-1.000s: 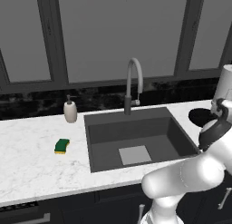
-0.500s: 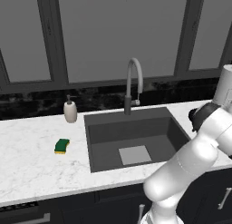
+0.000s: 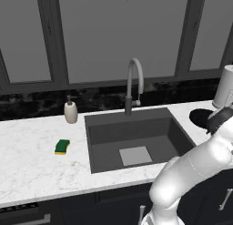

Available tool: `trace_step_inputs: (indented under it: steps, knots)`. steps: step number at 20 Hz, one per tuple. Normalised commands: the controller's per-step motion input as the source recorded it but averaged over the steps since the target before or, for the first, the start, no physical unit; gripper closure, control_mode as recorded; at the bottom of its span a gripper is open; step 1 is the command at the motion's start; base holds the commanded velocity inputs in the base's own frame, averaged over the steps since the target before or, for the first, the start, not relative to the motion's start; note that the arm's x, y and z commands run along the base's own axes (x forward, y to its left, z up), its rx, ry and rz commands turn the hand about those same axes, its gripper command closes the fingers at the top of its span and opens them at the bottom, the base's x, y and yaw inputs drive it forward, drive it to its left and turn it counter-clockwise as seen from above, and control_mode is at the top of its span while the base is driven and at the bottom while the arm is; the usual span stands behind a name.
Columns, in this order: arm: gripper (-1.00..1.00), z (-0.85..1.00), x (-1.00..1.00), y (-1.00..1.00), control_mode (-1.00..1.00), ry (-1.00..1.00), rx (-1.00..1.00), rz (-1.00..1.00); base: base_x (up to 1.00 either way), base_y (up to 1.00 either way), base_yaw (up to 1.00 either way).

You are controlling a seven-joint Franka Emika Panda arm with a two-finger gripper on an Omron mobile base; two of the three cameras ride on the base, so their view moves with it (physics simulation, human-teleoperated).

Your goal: Pick the pan and sponge and place them into the sink. Then turn on the water.

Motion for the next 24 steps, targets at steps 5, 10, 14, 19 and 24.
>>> trace_step_inputs:
  steps: [5, 10, 14, 19, 24]
  knots:
    - [1.0, -0.36, 0.19, -0.21, -1.0, 0.0, 0.0, 0.0, 0.0, 0.0, 0.0]
    - [1.0, -0.42, 0.07, -0.06, -1.0, 0.0, 0.0, 0.0, 0.0, 0.0, 0.0]
    - [1.0, -0.57, 0.02, 0.0, -1.0, -0.01, 0.0, 0.0, 0.0, 0.0, 0.0]
    - [1.0, -0.23, -0.05, 0.15, -1.0, -0.18, 0.0, -0.01, 0.0, 0.0, 0.0]
    - [1.0, 0.02, -0.06, 0.63, -1.0, -0.12, -0.01, -0.11, 0.0, 0.0, 0.0]
